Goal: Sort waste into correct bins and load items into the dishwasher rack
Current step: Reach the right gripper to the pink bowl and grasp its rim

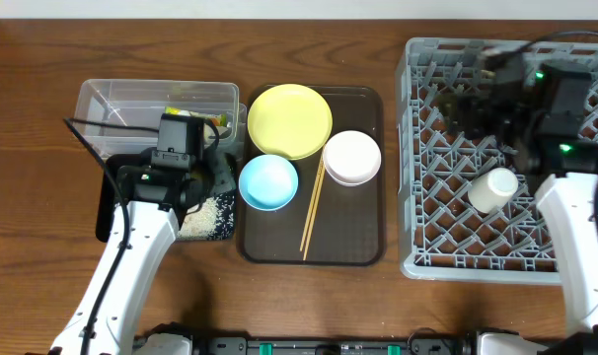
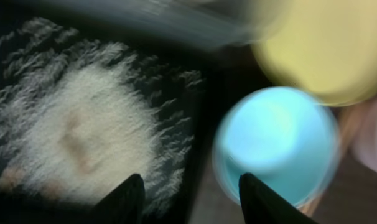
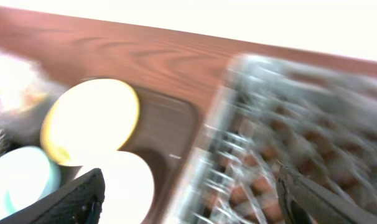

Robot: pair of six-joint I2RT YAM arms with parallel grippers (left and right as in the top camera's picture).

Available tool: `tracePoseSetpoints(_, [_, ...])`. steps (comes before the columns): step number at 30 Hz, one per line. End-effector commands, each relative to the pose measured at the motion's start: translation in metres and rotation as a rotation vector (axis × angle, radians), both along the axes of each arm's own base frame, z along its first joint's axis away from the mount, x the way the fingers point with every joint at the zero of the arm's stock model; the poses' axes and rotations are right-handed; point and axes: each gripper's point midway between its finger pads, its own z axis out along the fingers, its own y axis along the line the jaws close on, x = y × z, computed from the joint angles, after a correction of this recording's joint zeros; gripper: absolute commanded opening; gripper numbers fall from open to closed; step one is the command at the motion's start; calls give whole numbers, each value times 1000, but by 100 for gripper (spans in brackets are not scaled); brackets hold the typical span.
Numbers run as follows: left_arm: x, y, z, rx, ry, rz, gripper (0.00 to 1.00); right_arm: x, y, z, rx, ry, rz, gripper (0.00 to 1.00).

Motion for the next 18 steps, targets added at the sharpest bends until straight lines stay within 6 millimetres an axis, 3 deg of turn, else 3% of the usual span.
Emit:
tracePoseSetpoints(1, [-10,41,-2,128,13,279,54,-9,58,-10,-43,-30,234,78])
tracePoseSetpoints(8, [-11,41,-2,125,17,287,56,2,108,-69,-239,24,274,67])
tracePoseSetpoints(12, [-11,40,-2,122,18,285,57,6,132,-105,-325,33,332,68])
tracePoseSetpoints(15, [-11,40,-2,122,18,285,57,9,137,-135,-395,69,320,68])
tracePoseSetpoints(18, [-11,40,-3,122,19,285,57,13,130,-162,-472,115,282,68])
